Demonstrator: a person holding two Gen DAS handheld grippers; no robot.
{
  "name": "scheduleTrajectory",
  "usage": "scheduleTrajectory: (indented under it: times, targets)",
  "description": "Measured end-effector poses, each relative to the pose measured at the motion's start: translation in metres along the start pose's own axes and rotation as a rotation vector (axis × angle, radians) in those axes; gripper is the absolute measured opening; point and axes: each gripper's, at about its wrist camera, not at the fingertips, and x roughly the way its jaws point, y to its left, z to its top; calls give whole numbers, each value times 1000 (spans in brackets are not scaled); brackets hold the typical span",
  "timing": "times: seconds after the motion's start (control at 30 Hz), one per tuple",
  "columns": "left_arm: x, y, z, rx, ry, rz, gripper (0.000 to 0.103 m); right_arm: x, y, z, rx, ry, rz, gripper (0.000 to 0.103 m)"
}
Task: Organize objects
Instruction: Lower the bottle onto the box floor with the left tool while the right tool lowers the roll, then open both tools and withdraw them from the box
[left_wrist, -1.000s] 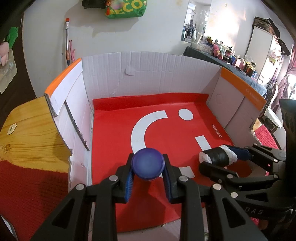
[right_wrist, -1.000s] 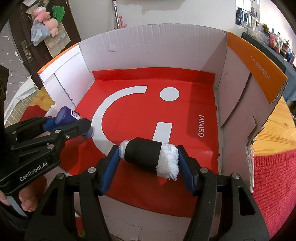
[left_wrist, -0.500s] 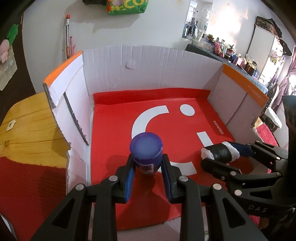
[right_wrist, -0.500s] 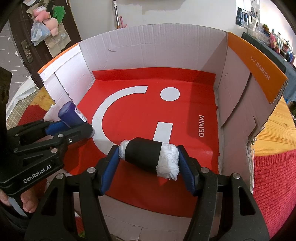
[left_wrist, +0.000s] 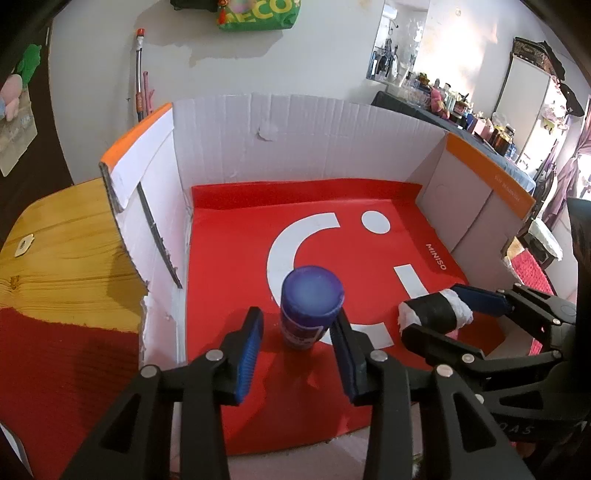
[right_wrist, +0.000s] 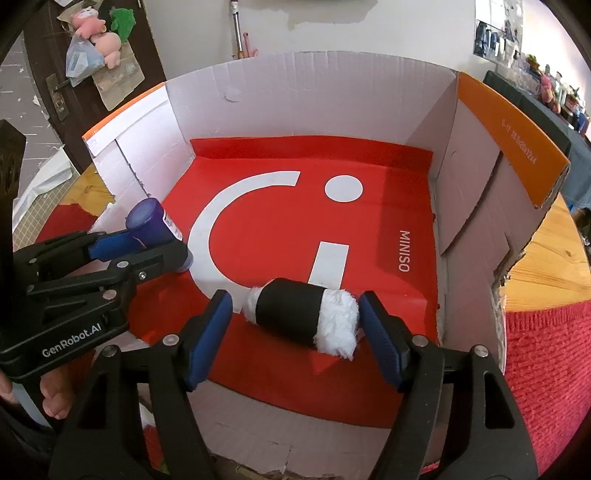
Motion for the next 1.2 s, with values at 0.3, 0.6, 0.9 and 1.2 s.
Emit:
scheduleTrajectory:
  times: [0.3,0.6,0.9,1.2]
  targets:
    - [-3,-3,-1,6,-11,7,45,-5,4,0,-7,-16,1,74]
    - [-10,-7,-4,8,-31,14,54,-17,8,-4,-19,-42,-1,78]
    - [-20,-7,-8,3,-49,22,59,-34,8,-9,-17,-72,-16,85]
    - [-40,-9,-19,6,-80,34,68,-53,13,-18,-21,-100,-21,88]
